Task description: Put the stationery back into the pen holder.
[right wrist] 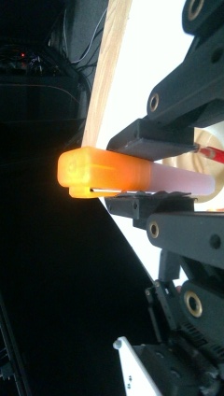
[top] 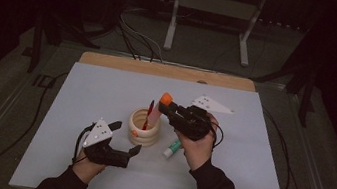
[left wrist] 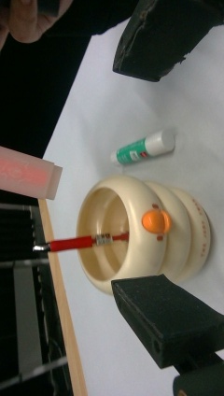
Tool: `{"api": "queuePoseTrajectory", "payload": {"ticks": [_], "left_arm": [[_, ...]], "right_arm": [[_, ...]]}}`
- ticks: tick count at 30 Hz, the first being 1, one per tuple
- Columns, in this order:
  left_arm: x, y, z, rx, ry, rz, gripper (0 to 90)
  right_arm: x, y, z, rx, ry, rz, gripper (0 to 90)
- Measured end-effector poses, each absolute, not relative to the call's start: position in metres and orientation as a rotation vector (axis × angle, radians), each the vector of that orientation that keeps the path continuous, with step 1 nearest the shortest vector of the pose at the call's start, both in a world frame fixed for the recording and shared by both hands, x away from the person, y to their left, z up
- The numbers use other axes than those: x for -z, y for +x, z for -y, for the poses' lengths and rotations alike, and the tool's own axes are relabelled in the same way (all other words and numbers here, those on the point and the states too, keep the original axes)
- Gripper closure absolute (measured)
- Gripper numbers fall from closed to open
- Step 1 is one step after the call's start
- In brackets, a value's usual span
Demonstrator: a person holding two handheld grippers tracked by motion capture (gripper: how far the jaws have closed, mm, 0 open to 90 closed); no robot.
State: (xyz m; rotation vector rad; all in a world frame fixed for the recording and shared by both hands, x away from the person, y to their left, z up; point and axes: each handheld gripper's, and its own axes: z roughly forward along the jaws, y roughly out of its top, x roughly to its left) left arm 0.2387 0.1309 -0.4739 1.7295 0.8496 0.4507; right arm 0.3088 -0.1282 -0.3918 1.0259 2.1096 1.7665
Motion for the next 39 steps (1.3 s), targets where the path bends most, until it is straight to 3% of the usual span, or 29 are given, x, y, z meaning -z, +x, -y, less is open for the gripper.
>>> {"api": "queuePoseTrajectory", "payload": {"ticks": [7,39], "left_arm": [[0.478,0.239,-0.133,-0.503,1.725,-0.856,0.6],[0.480,0.239,-0.132,-0.494,1.727,-0.838,0.6]], "right_arm": [[0.397,0.320,0.116,-1.735,1.027,-2.130,73.3],[0.437,0.344,0.068,-1.458,0.991,-2.371,73.1]]}}
